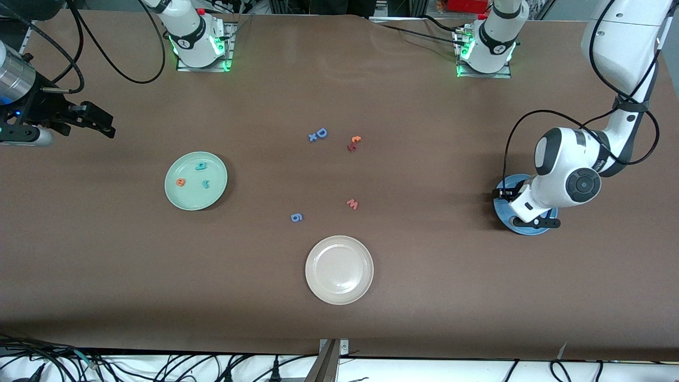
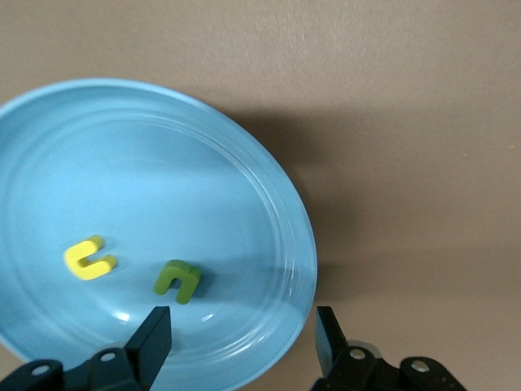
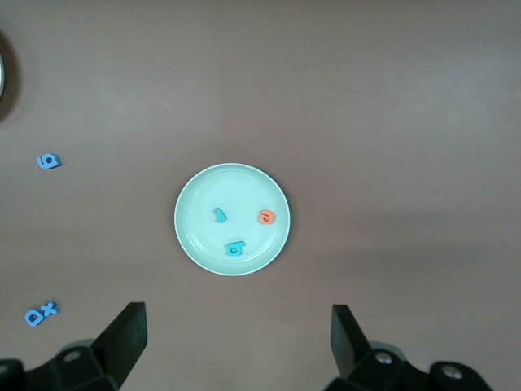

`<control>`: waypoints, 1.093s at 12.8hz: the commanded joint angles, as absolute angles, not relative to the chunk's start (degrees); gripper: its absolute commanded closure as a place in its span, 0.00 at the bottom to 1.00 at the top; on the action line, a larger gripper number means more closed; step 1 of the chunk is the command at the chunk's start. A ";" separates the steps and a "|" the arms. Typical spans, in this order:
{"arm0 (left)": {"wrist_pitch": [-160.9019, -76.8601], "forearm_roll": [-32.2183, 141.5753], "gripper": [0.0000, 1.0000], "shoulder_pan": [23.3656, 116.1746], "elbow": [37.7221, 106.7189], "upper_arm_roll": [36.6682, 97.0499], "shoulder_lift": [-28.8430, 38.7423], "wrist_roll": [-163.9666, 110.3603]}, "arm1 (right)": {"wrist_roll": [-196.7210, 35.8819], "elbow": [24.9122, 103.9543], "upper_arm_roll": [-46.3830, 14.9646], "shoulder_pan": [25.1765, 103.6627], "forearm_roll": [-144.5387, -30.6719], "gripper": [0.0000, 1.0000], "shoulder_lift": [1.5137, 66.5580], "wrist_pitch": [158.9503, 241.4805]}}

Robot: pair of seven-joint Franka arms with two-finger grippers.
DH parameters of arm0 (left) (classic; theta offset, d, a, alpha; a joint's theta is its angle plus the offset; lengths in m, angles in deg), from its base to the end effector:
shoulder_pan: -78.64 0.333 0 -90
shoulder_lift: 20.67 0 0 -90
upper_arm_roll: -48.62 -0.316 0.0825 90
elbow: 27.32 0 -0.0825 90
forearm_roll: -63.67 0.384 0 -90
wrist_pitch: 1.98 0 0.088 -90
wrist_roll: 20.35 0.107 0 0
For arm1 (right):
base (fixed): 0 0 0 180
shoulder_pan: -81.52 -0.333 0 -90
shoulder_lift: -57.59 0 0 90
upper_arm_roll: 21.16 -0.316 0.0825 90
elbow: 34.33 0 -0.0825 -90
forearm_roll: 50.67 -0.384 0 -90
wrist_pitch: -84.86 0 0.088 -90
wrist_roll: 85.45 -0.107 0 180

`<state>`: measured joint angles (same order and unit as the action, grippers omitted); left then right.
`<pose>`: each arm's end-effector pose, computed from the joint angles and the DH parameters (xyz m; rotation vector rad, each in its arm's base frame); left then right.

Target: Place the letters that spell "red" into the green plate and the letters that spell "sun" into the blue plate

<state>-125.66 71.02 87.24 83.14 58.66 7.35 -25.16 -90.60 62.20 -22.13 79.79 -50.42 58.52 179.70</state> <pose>0.5963 -0.0072 0.2184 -3.0912 0.0246 0.3834 0.5536 0.0257 0.5868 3.1353 -0.0664 -0.0203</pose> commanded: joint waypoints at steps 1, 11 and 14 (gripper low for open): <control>-116.37 71.58 0.14 86.56 79.31 59.34 2.64 -24.57 | -89.49 61.48 -21.95 79.67 -50.06 0.00 58.12 179.69; -104.72 67.80 0.00 83.48 70.68 63.65 -16.00 -24.57 | -89.50 61.48 -22.04 79.67 -49.97 0.00 58.20 179.60; -105.16 67.45 0.00 84.18 70.77 63.39 -18.47 -24.83 | -89.49 61.48 -22.04 79.67 -50.06 0.00 58.20 179.60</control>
<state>-105.16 69.24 83.42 70.26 63.73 -16.70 -25.45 -90.22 62.19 -22.13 79.78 -50.42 58.46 179.75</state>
